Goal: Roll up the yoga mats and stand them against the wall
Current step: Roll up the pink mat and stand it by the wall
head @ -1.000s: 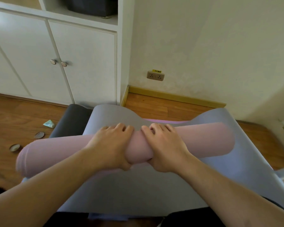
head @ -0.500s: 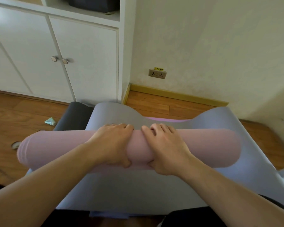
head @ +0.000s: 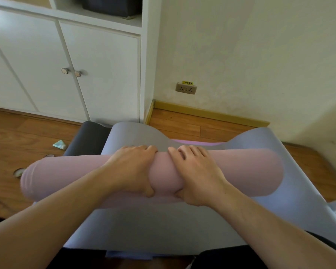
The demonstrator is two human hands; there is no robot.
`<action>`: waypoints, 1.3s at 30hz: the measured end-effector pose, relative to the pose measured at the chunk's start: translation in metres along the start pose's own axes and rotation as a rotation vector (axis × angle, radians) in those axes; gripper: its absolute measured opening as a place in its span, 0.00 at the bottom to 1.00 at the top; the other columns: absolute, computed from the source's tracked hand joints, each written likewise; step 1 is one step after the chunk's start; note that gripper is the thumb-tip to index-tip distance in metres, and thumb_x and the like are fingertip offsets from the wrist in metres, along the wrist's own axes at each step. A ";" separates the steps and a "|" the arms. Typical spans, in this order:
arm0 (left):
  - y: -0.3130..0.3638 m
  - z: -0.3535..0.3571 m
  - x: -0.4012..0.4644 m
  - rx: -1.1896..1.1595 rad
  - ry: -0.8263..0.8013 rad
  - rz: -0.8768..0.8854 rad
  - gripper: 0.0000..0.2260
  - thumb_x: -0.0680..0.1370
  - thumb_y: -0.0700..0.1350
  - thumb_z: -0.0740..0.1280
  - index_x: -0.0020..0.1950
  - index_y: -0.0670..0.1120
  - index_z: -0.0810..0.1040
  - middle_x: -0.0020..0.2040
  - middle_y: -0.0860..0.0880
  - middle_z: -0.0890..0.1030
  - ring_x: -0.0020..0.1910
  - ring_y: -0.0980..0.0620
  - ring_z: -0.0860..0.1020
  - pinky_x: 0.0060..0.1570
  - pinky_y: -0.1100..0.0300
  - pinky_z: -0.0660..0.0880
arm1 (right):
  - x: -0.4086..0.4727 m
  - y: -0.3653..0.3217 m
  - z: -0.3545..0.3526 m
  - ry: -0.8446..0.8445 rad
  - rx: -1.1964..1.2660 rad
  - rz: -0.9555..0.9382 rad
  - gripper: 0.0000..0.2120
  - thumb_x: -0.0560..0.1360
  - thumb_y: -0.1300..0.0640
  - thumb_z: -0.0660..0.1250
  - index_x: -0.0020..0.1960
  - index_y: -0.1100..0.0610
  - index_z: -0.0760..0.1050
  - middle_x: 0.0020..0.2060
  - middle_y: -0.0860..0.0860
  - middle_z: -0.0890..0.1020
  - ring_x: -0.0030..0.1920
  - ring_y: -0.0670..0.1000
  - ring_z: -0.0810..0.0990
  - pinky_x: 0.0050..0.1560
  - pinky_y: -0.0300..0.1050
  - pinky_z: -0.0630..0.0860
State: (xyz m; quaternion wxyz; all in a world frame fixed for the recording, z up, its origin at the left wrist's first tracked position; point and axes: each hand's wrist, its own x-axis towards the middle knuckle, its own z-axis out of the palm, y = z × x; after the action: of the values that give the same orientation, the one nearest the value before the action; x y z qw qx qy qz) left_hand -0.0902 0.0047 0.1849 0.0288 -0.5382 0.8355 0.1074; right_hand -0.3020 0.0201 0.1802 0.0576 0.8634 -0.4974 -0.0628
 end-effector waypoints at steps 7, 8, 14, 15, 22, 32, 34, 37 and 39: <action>0.016 0.028 -0.001 0.235 0.152 0.017 0.46 0.60 0.66 0.78 0.72 0.49 0.66 0.63 0.50 0.73 0.60 0.46 0.76 0.64 0.50 0.73 | 0.000 0.008 -0.009 -0.029 0.085 0.051 0.44 0.61 0.37 0.76 0.72 0.50 0.65 0.60 0.51 0.78 0.61 0.57 0.77 0.62 0.54 0.74; 0.016 0.029 0.001 0.232 0.159 0.013 0.43 0.60 0.64 0.77 0.69 0.50 0.67 0.62 0.50 0.74 0.59 0.46 0.76 0.62 0.50 0.73 | 0.000 0.008 -0.009 -0.036 0.094 0.051 0.45 0.61 0.36 0.76 0.72 0.50 0.64 0.61 0.51 0.77 0.62 0.57 0.77 0.64 0.54 0.74; 0.004 0.006 0.004 0.008 0.052 0.013 0.39 0.58 0.67 0.75 0.65 0.54 0.70 0.55 0.56 0.78 0.51 0.51 0.79 0.50 0.55 0.75 | -0.002 0.003 -0.010 -0.058 -0.007 0.019 0.64 0.61 0.36 0.81 0.84 0.53 0.49 0.72 0.56 0.66 0.72 0.60 0.68 0.75 0.54 0.64; 0.002 0.004 0.004 -0.023 0.023 0.007 0.39 0.57 0.68 0.74 0.65 0.54 0.71 0.55 0.57 0.79 0.50 0.52 0.79 0.49 0.55 0.75 | -0.001 0.003 -0.010 -0.040 -0.008 0.011 0.61 0.61 0.37 0.81 0.83 0.53 0.51 0.70 0.55 0.68 0.69 0.59 0.70 0.72 0.53 0.66; 0.013 0.019 -0.003 0.154 0.110 0.051 0.52 0.56 0.74 0.74 0.74 0.51 0.66 0.64 0.51 0.73 0.62 0.47 0.74 0.65 0.50 0.73 | 0.002 0.007 -0.014 -0.029 0.086 0.022 0.43 0.61 0.37 0.76 0.71 0.49 0.65 0.60 0.50 0.78 0.60 0.56 0.78 0.62 0.53 0.74; 0.002 -0.002 0.002 0.063 0.027 0.039 0.39 0.58 0.70 0.74 0.64 0.55 0.71 0.56 0.56 0.78 0.53 0.51 0.78 0.58 0.51 0.74 | -0.003 0.009 -0.014 -0.105 0.101 0.036 0.61 0.61 0.32 0.79 0.83 0.50 0.51 0.71 0.54 0.71 0.70 0.59 0.71 0.72 0.54 0.70; 0.001 -0.003 0.000 0.055 -0.032 0.036 0.39 0.58 0.70 0.74 0.63 0.55 0.70 0.56 0.56 0.77 0.53 0.51 0.76 0.59 0.52 0.74 | -0.001 0.007 -0.012 -0.093 0.128 0.035 0.53 0.59 0.32 0.79 0.75 0.49 0.61 0.63 0.52 0.77 0.63 0.58 0.77 0.64 0.55 0.76; 0.006 0.002 -0.005 0.111 -0.005 0.075 0.46 0.57 0.73 0.74 0.70 0.54 0.67 0.63 0.54 0.73 0.59 0.50 0.73 0.63 0.52 0.72 | 0.002 0.009 -0.013 -0.069 0.141 0.024 0.45 0.57 0.32 0.78 0.67 0.46 0.66 0.57 0.49 0.80 0.58 0.57 0.80 0.56 0.54 0.78; 0.016 0.009 -0.009 0.192 0.038 0.107 0.56 0.56 0.74 0.75 0.77 0.51 0.62 0.67 0.51 0.70 0.64 0.48 0.72 0.68 0.51 0.70 | 0.001 0.012 -0.014 -0.094 0.181 0.051 0.47 0.57 0.30 0.79 0.69 0.45 0.66 0.60 0.48 0.81 0.60 0.55 0.80 0.57 0.54 0.78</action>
State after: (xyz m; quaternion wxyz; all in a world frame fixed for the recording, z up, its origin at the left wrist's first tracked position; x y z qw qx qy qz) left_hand -0.1013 0.0205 0.1797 0.0586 -0.4896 0.8698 0.0182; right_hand -0.3092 0.0136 0.1960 -0.0425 0.8483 -0.5249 -0.0564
